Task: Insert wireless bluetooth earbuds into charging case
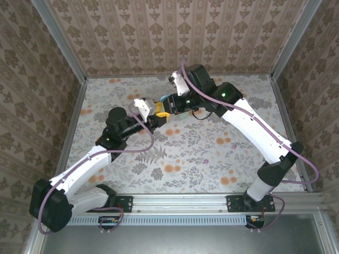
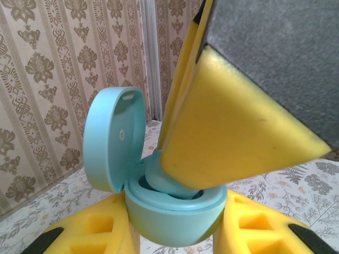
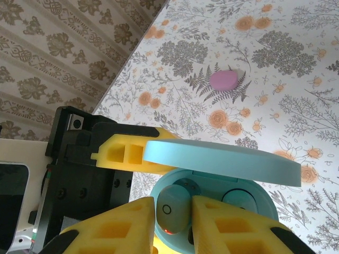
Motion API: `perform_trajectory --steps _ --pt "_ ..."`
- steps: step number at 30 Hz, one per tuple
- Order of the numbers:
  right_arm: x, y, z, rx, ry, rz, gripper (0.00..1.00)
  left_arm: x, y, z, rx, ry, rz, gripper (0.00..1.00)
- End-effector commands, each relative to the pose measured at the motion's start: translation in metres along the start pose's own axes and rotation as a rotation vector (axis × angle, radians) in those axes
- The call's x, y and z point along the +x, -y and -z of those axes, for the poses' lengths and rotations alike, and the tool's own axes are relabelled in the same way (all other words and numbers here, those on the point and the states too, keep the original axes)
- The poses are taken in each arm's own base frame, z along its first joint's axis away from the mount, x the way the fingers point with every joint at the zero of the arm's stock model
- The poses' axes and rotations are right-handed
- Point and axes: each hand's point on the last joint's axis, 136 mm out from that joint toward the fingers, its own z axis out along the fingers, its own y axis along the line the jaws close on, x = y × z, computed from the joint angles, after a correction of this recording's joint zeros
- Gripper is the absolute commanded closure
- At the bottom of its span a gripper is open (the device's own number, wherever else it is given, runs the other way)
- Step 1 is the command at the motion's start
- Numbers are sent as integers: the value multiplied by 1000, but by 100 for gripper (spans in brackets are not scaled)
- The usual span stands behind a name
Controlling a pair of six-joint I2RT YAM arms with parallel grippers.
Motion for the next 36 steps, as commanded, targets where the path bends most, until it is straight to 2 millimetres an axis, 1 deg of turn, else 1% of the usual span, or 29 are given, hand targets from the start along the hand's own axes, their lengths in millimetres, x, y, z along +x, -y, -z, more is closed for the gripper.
perform_trajectory --steps 1,13,17,21,25,26,27,30,31,33,35,36 --pt "-4 -2 8 14 14 4 71 -17 5 2 11 54 -37 69" --pt "-17 -12 23 -19 87 11 67 -15 3 1 3 51 -35 69" --pt "-20 -13 29 -22 111 7 68 -15 4 1 5 50 -35 69" --pt "-24 -20 39 -55 154 12 67 -15 3 2 2 50 -36 69" --pt "-28 -32 56 -124 213 36 66 -13 3 2 2 46 -32 69" --pt "-30 -32 62 -128 237 39 66 -13 3 2 4 46 -33 69" --pt "-32 -29 66 -122 262 33 67 -13 4 2 8 47 -33 69" --pt "-44 -4 79 -78 355 -36 68 -15 10 2 39 51 -38 69" --pt "-48 4 88 -68 392 -65 66 -15 13 1 58 52 -39 69" --pt "-52 17 90 -57 406 -110 66 -15 20 0 106 48 -35 69" --pt "-56 23 87 -62 394 -130 65 -17 23 -1 125 49 -35 69" --pt "-57 23 88 -68 388 -136 64 -17 29 -1 156 49 -35 69"
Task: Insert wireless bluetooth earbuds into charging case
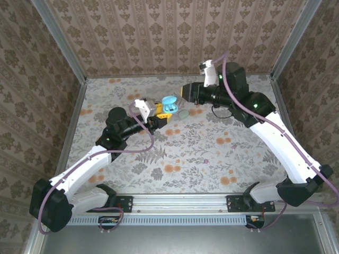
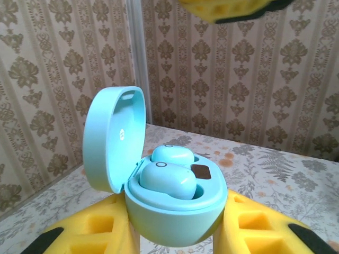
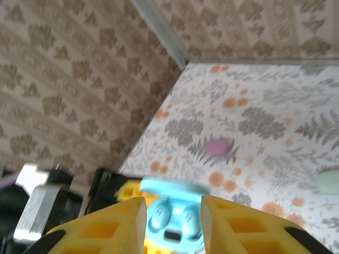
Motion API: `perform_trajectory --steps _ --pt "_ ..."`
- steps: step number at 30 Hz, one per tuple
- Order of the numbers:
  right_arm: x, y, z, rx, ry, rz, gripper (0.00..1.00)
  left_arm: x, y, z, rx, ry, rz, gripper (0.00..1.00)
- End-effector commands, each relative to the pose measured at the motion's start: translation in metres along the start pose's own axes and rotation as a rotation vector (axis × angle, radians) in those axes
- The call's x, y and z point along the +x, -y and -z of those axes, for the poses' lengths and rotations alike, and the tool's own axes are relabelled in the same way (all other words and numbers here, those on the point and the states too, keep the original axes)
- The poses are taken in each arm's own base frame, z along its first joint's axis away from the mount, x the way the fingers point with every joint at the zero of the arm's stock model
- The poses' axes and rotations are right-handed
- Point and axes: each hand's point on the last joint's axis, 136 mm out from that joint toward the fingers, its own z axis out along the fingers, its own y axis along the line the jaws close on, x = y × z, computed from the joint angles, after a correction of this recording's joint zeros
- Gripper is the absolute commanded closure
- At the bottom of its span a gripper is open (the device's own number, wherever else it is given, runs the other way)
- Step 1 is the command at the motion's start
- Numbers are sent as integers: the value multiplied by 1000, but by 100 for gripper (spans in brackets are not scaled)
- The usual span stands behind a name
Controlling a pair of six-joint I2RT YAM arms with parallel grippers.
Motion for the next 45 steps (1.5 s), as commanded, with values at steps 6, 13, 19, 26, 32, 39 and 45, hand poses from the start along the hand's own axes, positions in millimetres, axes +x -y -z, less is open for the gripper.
perform_trajectory --steps 6,13,19,26,32,39,45 --pt "3 7 -37 -35 -90 -87 60 -20 24 -3 121 48 -42 69" --pt "27 3 -53 -101 -215 -103 58 -24 21 -4 99 56 -47 69" --pt "46 1 -50 -133 -288 -100 58 -27 12 -4 54 68 -49 69" --pt "57 -5 -38 -185 -290 -113 58 -28 7 -4 24 81 -40 69" --pt "47 -1 -30 -260 -213 -228 48 -33 8 -4 36 97 -36 69" --pt "42 -11 -21 -432 -215 -361 40 -44 9 -4 47 139 -8 69" --pt "55 -16 -33 -524 -323 -446 37 -50 8 -5 47 168 0 69"
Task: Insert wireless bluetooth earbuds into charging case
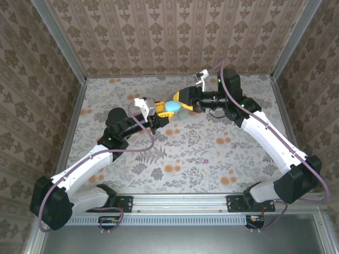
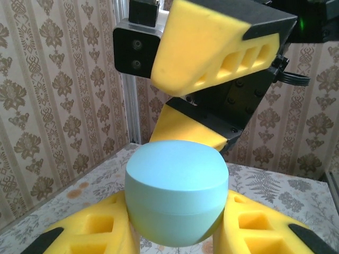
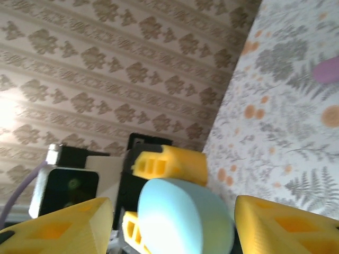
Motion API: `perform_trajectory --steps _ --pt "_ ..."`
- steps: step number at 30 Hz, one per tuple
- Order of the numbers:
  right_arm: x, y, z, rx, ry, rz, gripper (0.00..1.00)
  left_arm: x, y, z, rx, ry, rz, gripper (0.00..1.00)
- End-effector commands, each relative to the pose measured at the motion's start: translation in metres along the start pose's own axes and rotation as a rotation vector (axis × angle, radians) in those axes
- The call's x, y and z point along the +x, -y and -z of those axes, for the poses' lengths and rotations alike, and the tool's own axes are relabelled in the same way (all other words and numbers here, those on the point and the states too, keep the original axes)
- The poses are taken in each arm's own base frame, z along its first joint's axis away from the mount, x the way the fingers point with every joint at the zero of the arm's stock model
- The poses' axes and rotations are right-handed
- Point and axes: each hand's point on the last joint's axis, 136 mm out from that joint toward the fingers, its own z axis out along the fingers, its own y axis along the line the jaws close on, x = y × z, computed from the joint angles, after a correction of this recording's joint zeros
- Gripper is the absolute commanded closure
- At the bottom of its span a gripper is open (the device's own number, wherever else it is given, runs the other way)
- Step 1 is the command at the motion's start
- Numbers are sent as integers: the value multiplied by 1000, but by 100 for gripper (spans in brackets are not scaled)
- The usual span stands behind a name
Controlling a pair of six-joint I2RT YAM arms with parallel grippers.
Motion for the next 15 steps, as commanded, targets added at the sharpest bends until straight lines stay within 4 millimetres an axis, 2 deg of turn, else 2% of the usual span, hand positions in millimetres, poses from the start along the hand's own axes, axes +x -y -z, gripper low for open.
perform_trajectory --steps 1,8,12,15 --pt "10 -12 -7 -111 -85 -42 37 -29 2 -2 12 82 -22 69" --pt "15 -5 -10 -111 -107 -59 43 -33 1 -2 5 94 -23 69" --pt "16 -7 -10 -130 -114 -55 49 -32 1 -3 7 91 -24 69" --pt "17 -6 -11 -135 -119 -60 50 -31 1 -3 6 89 -23 68"
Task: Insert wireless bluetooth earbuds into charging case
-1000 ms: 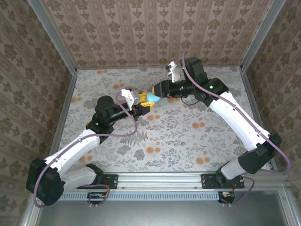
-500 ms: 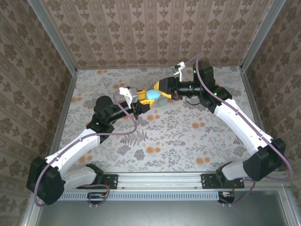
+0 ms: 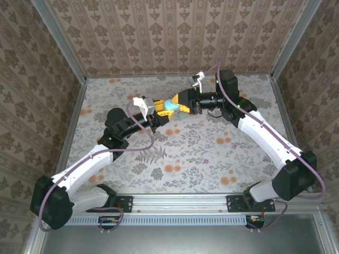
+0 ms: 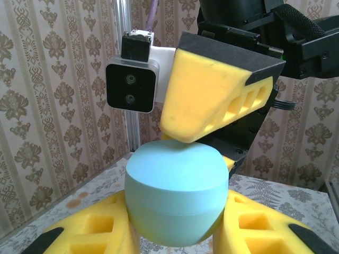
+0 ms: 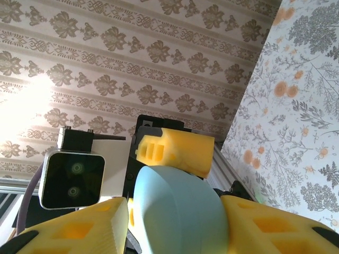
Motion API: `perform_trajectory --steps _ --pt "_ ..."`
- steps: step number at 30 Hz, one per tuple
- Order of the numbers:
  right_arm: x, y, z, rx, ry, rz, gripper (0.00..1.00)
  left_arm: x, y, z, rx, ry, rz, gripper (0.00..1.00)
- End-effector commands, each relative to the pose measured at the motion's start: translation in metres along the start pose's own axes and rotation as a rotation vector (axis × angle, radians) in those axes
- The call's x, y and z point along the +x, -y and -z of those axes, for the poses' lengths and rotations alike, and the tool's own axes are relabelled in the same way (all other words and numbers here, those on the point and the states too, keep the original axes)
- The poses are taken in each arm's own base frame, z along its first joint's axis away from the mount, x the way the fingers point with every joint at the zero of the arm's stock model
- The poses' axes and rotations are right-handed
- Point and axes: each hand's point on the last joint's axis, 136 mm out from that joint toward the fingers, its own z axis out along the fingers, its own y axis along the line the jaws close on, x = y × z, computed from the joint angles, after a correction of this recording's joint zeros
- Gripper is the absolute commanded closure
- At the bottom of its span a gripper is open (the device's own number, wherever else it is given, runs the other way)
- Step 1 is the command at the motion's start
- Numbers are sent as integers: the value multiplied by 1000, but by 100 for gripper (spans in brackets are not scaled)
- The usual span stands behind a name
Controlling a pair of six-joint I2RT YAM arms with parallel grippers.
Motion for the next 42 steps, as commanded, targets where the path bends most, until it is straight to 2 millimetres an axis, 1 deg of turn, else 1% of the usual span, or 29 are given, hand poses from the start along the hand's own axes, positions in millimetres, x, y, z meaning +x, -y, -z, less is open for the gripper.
perform_trajectory --steps 1,5,8,10,14,16,18,19,20,21,24,26,27,28,29,30,31,32,35,37,40,42 --pt "5 -3 -4 -38 -36 0 50 -22 1 -3 6 55 -24 68" --pt "5 1 -5 -36 -35 -10 54 -21 1 -4 10 53 -21 69" --pt "3 3 -5 -30 -24 -9 65 -21 1 -4 9 50 -24 68" --pt "2 3 -5 -30 -18 -8 68 -18 0 -4 7 43 -22 68" --pt "-2 7 -3 -11 25 11 76 -15 -4 -5 -11 27 -19 63" --pt "-6 7 -1 1 61 37 78 -13 -6 -5 -26 21 -18 58" --pt "-10 12 3 19 101 41 79 -9 -9 -5 -39 9 -15 47" --pt "-14 17 4 31 123 36 78 -6 -9 -5 -42 -1 -14 42" --pt "-16 12 12 34 160 54 78 -3 -10 -4 -45 -12 -15 36" --pt "-21 17 17 53 195 50 78 0 -10 -4 -49 -23 -14 33" --pt "-35 56 36 199 334 19 79 10 -15 0 -87 -52 -5 26" --pt "-42 96 52 342 431 -7 79 17 -21 4 -130 -70 -2 24" --pt "-44 113 57 392 464 -12 79 19 -23 5 -148 -76 -4 24" --pt "-45 134 62 452 490 -23 79 21 -26 7 -169 -82 -6 24" --pt "-45 157 66 513 505 -43 79 23 -29 9 -191 -87 -3 23" --pt "-45 176 69 560 509 -61 79 24 -31 10 -209 -92 -2 23" --pt "-43 203 70 614 499 -106 79 26 -34 11 -225 -99 2 23" --pt "-40 223 70 645 483 -140 79 28 -37 12 -245 -110 5 23" --pt "-36 265 64 685 432 -193 78 33 -44 16 -290 -149 13 23" --pt "-32 286 60 709 399 -220 78 35 -48 19 -314 -164 17 23" --pt "-29 309 54 725 355 -227 78 37 -54 25 -357 -170 26 23" --pt "-26 320 50 721 328 -233 78 39 -58 28 -387 -173 36 23"
